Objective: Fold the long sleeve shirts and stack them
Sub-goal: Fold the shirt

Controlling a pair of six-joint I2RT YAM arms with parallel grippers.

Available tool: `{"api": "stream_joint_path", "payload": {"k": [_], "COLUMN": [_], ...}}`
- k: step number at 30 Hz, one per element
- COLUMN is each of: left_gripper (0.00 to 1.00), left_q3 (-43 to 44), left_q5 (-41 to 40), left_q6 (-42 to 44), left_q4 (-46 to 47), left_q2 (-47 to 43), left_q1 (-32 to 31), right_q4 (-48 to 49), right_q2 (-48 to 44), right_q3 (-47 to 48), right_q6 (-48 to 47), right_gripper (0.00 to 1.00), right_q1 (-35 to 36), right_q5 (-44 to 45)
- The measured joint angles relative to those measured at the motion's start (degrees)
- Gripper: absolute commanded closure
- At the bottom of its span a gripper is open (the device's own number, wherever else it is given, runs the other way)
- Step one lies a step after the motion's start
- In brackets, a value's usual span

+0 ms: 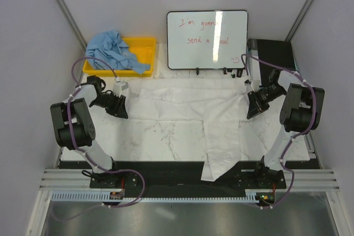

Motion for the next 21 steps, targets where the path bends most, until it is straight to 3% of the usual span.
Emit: {"api": "stream_joint_path", "payload": {"k": [4,8,21], "left_gripper": [0.73,0.98,0.98], "left_q3": [0.0,0.0,0.7], "left_q5": [0.1,0.1,-1.4], "left_q6": [-0.1,-0.2,1.7], "left_q4": [-0.3,-0.5,-4.8], "left_q2": [0.6,2.1,2.5], "left_q1": [0.0,0.0,5.0], "right_q4": [0.5,1.0,-1.4], "right_q2": [0.5,0.8,0.9], "right_q3": [-0.6,-0.7,-0.7], "right_q6": [0.7,1.3,2.2], "right_gripper": [0.89,1.0,1.0], "right_q1": [0.0,0.0,1.2], "right_q5": [0.7,1.3,5.8]}}
